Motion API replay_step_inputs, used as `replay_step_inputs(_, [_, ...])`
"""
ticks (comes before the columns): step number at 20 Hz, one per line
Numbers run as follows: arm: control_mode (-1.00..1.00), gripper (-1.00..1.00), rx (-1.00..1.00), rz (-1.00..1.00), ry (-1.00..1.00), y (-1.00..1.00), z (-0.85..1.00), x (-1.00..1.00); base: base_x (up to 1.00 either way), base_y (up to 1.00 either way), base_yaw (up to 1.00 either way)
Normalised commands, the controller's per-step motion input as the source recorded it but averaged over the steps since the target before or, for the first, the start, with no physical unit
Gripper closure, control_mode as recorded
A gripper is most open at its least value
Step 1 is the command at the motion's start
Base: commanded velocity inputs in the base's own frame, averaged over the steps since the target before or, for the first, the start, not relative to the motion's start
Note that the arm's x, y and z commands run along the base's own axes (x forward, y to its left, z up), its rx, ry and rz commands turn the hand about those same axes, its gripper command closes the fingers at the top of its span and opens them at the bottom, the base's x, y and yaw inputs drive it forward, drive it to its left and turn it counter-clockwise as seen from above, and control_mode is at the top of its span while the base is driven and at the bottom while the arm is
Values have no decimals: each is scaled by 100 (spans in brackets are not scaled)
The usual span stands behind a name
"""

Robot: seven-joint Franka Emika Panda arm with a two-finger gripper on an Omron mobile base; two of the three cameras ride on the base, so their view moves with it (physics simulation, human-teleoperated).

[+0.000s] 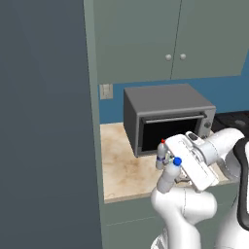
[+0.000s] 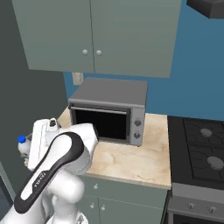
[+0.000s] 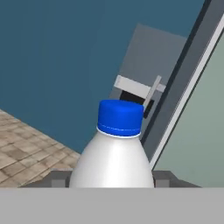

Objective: Take the bottled waters from the counter and place them in the freezer to freeze. Close the freezer door after placing the bottles.

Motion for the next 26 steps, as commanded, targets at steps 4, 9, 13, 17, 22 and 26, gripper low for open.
replay_step_inputs(4, [-100, 100, 21, -82, -4, -25, 4, 16, 0, 0, 0])
replay_step_inputs(9, [-100, 100, 25, -76, -11, -10, 26, 0, 0, 0, 0])
replay_step_inputs(13, [-100, 100, 17, -43, -3, -18, 32, 1, 0, 0, 0])
replay_step_inputs(17, [-100, 100, 0, 0, 0, 0, 0, 1, 0, 0, 0])
replay_step_inputs(22, [-100, 100, 0, 0, 0, 0, 0, 0, 0, 0, 0])
replay_step_inputs(26, [-100, 100, 0, 0, 0, 20, -4, -20, 0, 0, 0])
